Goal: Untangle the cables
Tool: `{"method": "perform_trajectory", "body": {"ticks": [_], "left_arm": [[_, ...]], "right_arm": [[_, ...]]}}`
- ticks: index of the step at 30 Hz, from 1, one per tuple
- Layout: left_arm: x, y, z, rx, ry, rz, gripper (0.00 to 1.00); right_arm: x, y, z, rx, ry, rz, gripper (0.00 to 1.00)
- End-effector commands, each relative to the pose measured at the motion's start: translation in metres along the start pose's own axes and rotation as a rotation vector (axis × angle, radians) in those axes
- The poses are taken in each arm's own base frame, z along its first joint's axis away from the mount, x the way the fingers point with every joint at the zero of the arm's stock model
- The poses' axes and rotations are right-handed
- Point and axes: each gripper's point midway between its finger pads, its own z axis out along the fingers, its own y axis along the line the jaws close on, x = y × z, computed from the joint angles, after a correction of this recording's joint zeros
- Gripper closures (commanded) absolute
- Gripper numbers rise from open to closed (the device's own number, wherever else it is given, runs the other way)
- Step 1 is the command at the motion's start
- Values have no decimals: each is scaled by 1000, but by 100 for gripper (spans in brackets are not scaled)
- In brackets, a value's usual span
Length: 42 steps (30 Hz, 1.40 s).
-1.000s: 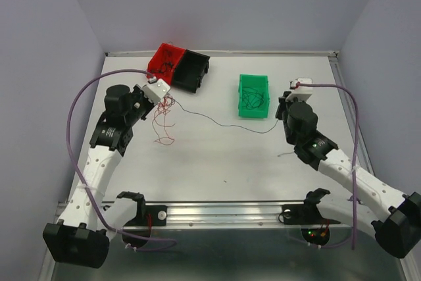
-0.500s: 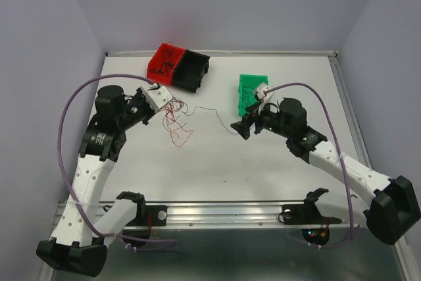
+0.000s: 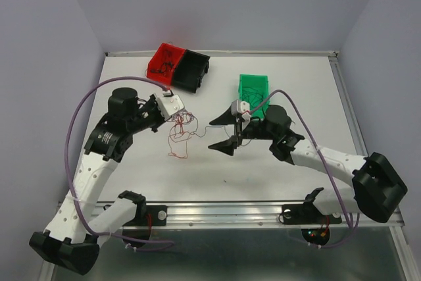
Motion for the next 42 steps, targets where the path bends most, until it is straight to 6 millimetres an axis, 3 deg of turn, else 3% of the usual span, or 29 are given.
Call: {"method": "perform_trajectory", "body": {"ticks": [1,9,15,18,19,20,23,24,26,27,28,29,31,32,38,40,42], "left_arm": [[3,-12,10,33,23,-22,100],[-5,-22,13,48,12,-23,100],[-10,-26,14,56,4,-20,100],[-10,-28,13,61,1,-21,100],[-9,-26,14,51,6,-25,100],[-8,-24,14,33,12,-34,100],[-1,2,15,-125,52,-100,100],[1,10,13,-171,61,-117,100],[6,32,6,-308,79,-148,100],[8,44,-5,-397,85,-177,100],[4,51,-10,-438,64,-184,100],[2,56,-18,-474,49,-191,100],[0,61,-24,-511,36,-202,100],[-2,60,-26,-501,33,-200,100],[3,58,-21,-491,48,-191,100],[0,53,-16,-456,23,-173,100],[-9,38,-10,-354,-23,-126,100]], "right_arm": [[-32,5,15,-16,-123,-124,16],[-36,-23,28,120,-176,-109,20],[-31,-43,41,179,-186,-99,37],[-31,-49,44,204,-209,-68,62],[-31,-52,42,227,-216,-64,82],[-32,-58,41,262,-221,-58,95],[-38,-77,16,443,-250,-28,99],[-42,-78,1,499,-269,-22,100],[-39,-101,-29,679,-258,19,99],[-50,-112,-51,771,-284,49,99],[-48,-122,-65,854,-273,81,99],[-29,-139,-92,1022,-217,134,99],[-23,-150,-125,1177,-198,183,100],[-19,-151,-147,1275,-170,193,100],[-30,-129,-216,1475,-225,207,99],[-35,-121,-224,1480,-228,196,99],[-42,-108,-212,1361,-190,180,99]]}}
